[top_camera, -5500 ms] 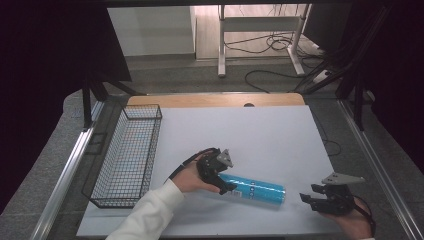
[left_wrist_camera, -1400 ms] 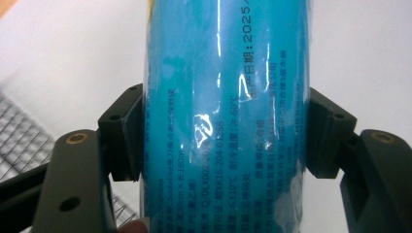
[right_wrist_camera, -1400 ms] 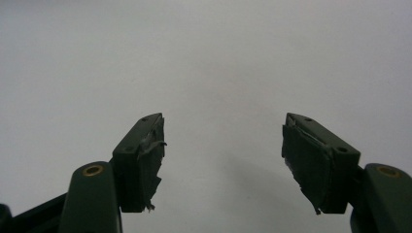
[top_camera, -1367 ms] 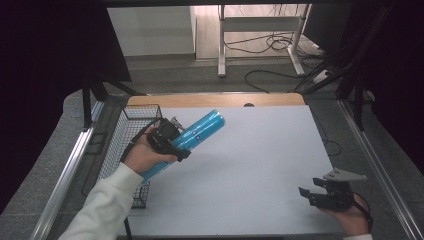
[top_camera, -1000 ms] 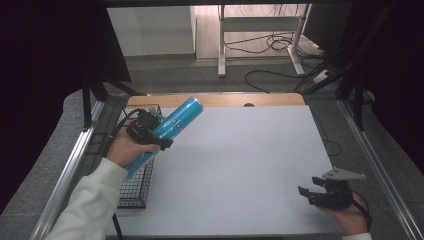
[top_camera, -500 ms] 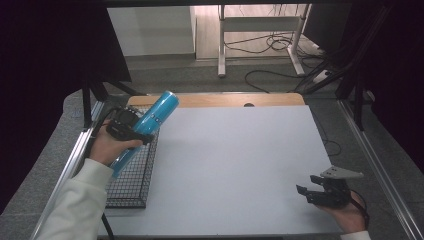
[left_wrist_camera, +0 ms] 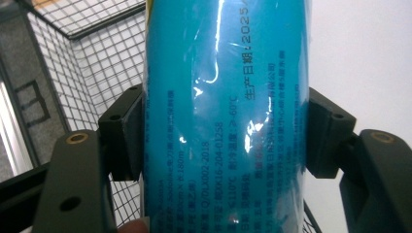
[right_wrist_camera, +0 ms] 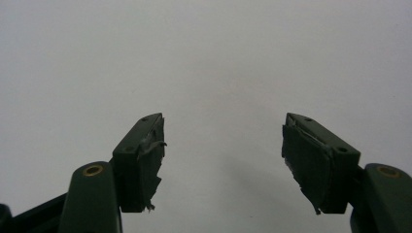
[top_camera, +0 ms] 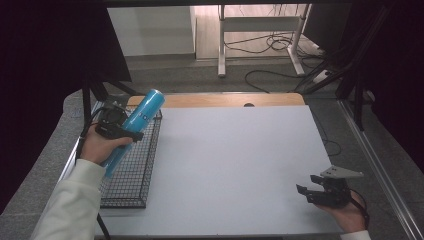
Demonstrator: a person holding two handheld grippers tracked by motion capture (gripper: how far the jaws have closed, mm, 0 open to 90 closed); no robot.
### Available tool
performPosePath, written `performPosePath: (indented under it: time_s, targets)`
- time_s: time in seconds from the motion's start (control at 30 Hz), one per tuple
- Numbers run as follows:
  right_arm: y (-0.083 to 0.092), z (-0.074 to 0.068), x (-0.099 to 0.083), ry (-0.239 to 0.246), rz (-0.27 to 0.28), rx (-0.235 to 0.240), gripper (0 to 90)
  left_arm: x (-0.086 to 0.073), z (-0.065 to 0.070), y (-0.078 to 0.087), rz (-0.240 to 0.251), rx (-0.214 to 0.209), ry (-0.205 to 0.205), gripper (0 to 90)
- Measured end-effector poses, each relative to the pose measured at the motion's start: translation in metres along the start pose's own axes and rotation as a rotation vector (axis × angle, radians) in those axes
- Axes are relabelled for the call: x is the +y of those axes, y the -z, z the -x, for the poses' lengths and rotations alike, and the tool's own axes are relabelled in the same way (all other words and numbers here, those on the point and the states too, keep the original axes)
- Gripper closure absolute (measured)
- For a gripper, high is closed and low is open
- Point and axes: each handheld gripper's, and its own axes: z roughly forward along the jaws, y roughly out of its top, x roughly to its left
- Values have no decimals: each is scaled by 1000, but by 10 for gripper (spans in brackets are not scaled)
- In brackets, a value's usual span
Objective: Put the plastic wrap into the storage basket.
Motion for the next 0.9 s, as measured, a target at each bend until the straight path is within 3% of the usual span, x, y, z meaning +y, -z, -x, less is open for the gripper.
performPosePath:
  time_s: [0.27,0.57,0.9]
  targets:
    - [-1,0,0,3,-5,0,322,-2,-11,-10,-17,13,63,311]
    - [-2,0,0,4,-6,3,322,-8,-15,-40,-86,38,145,310]
    - [-5,0,0,9,-11,4,321,-20,-19,-66,-145,73,200,309]
